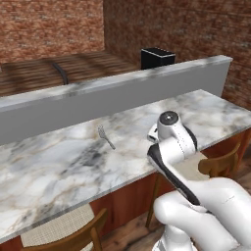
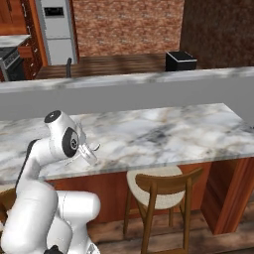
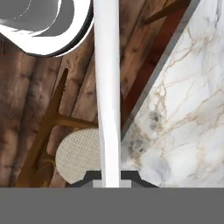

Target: Organize the utensils by type. Pick up the wooden spoons from the counter and place them in the open cabinet. Then pick up the metallic utensils from the counter and place them in the open drawer.

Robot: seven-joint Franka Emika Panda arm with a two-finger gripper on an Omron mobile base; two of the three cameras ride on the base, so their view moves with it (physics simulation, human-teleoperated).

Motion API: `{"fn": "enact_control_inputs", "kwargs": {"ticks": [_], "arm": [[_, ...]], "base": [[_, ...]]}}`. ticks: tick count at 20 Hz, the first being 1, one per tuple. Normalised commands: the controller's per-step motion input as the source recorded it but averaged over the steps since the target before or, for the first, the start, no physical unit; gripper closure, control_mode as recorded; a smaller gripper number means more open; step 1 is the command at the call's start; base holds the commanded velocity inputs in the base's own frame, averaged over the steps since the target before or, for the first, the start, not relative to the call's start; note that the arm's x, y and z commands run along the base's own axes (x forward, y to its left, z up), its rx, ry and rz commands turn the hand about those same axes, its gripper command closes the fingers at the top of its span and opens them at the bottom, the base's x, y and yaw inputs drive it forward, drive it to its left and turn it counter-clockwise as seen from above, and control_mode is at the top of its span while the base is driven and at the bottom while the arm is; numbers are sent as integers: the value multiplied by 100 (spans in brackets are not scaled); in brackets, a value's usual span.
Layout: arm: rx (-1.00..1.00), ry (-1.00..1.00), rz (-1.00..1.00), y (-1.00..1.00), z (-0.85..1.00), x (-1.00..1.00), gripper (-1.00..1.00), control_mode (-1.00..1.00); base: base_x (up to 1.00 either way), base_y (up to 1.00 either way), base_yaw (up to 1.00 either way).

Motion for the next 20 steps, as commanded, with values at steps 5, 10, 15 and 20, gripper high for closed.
{"fn": "enact_control_inputs", "kwargs": {"ticks": [5, 10, 15, 20], "arm": [[0, -5, -7, -26, 19, -80, 100, -100], [0, -1, 0, -7, 22, -26, 100, -100], [1, -4, 0, -18, 0, -19, 100, -100], [0, 0, 0, -13, 0, -7, 100, -100]], "base": [[0, 0, 0], [0, 0, 0], [0, 0, 0], [0, 0, 0]]}}
